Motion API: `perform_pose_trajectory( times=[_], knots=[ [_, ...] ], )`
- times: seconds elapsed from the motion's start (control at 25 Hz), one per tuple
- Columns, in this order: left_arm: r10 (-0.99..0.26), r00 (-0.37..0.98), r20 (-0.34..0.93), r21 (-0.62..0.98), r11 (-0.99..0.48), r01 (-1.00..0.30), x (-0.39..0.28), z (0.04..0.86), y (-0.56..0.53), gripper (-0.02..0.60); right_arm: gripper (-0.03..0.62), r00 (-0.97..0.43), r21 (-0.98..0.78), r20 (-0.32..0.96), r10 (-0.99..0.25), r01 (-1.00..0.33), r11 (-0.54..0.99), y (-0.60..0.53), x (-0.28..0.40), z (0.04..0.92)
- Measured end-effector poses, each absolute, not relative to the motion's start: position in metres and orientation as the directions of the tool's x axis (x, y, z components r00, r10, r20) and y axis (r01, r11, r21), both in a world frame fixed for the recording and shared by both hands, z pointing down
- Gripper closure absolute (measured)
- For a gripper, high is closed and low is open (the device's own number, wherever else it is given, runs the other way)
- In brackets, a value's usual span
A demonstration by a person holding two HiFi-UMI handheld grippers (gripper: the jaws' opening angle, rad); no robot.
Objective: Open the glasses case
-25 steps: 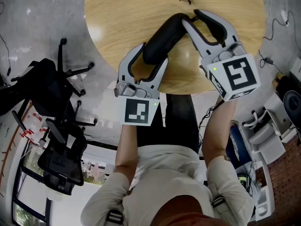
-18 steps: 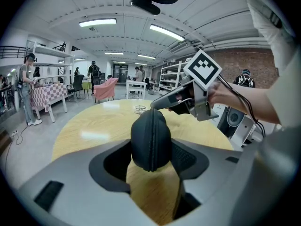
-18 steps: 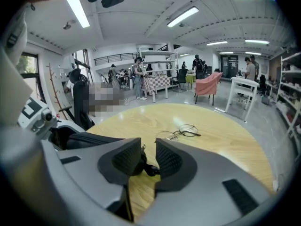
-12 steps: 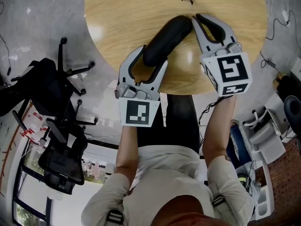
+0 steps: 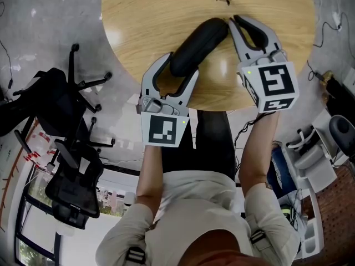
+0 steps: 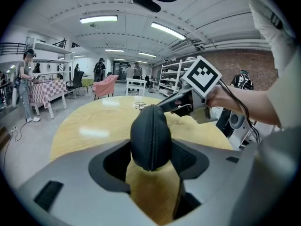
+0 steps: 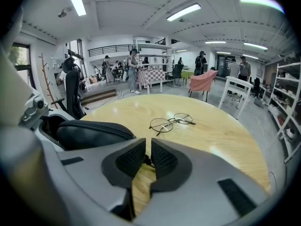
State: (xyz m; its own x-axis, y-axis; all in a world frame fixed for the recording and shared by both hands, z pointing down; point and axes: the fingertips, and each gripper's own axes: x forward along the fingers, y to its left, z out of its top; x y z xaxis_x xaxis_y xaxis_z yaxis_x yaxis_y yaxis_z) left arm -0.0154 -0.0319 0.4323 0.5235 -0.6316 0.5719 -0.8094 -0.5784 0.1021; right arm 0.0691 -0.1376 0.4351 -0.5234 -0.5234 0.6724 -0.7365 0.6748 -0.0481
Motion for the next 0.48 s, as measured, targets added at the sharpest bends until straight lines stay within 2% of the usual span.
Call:
perform_pose_trajectory(
  times=[0.48],
  knots=[
    [-0.63, 0.523, 0.574, 0.106, -0.576, -0.811, -0.0162, 0.4361, -0.0313, 0.302, 0.523, -0.521, -0.038, 0.656, -0.546, -0.745, 0.665, -0.1328, 0.0683, 0.4252]
  ],
)
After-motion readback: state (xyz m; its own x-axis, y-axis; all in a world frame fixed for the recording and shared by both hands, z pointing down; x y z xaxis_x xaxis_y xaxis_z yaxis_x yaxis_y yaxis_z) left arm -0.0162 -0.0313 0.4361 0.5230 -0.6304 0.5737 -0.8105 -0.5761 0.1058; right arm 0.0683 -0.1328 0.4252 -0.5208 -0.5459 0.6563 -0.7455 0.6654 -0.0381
